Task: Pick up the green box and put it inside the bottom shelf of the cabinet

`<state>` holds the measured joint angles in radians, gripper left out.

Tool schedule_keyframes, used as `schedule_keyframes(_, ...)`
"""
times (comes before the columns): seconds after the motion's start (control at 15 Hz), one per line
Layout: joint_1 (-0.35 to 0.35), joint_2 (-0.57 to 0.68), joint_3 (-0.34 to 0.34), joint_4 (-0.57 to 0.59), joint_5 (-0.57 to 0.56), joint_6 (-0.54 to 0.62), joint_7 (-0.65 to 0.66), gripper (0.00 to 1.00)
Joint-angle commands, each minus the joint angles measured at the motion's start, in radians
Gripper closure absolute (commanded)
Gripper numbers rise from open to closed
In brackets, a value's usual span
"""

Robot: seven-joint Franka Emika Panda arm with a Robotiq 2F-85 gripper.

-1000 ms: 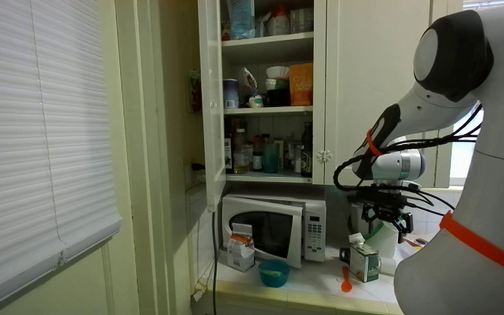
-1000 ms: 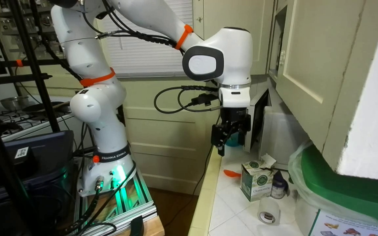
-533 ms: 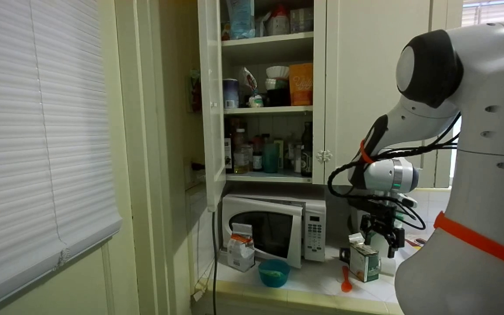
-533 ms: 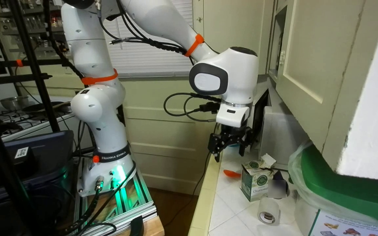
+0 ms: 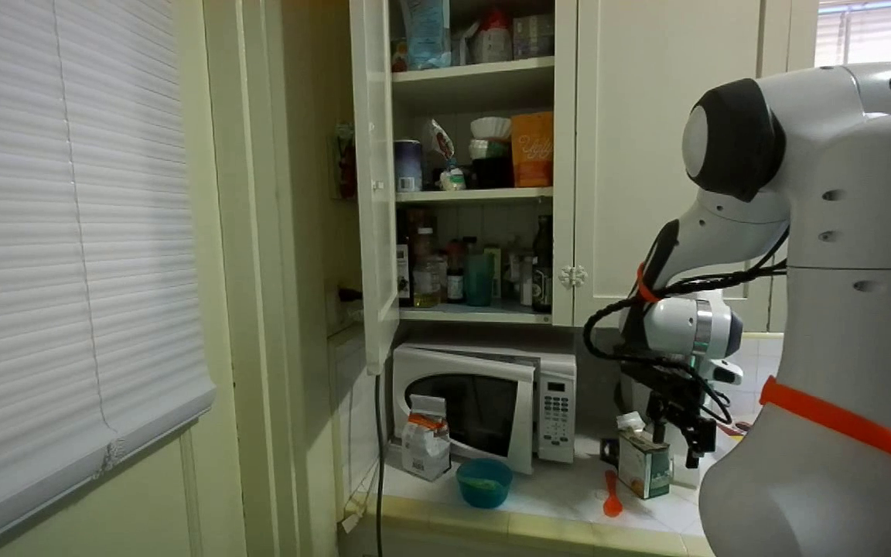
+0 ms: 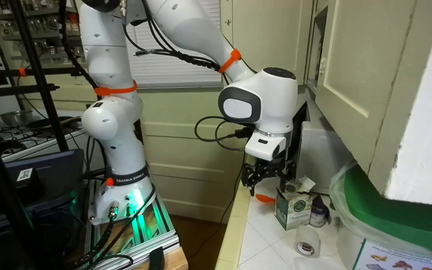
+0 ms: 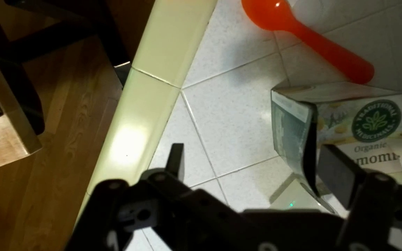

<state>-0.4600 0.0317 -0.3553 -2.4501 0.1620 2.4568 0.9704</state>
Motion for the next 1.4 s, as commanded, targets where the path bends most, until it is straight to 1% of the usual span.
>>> schedule_keyframes(0.0, 0.027, 0.044, -0.022, 0.015, 0.024, 0.036, 0.035, 0.34)
schedule_keyframes(0.13, 0.031, 0.054, -0.026, 0.019, 0.028, 0.053, 0.043, 0.51)
schedule_keyframes(0.2, 0.032, 0.054, -0.028, 0.020, 0.032, 0.065, 0.048, 0.25)
schedule_keyframes(0.27, 0.034, 0.052, -0.029, 0.018, 0.033, 0.082, 0.051, 0.13)
schedule_keyframes(0.33, 0.036, 0.052, -0.031, 0.018, 0.033, 0.092, 0.053, 0.12)
schedule_keyframes(0.4, 0.038, 0.052, -0.032, 0.017, 0.027, 0.104, 0.058, 0.08)
schedule_keyframes(0.47, 0.040, 0.058, -0.034, 0.019, 0.025, 0.112, 0.063, 0.05)
schedule_keyframes(0.6, 0.044, 0.071, -0.035, 0.023, 0.022, 0.123, 0.068, 0.04)
schedule_keyframes(0.73, 0.048, 0.085, -0.038, 0.027, 0.018, 0.128, 0.071, 0.29)
schedule_keyframes(0.8, 0.050, 0.091, -0.038, 0.029, 0.018, 0.130, 0.069, 0.31)
schedule_keyframes(1.0, 0.054, 0.096, -0.040, 0.033, 0.019, 0.134, 0.067, 0.57)
schedule_keyframes(1.13, 0.056, 0.093, -0.041, 0.036, 0.019, 0.136, 0.068, 0.70)
schedule_keyframes(1.33, 0.059, 0.094, -0.039, 0.042, 0.030, 0.141, 0.065, 0.95)
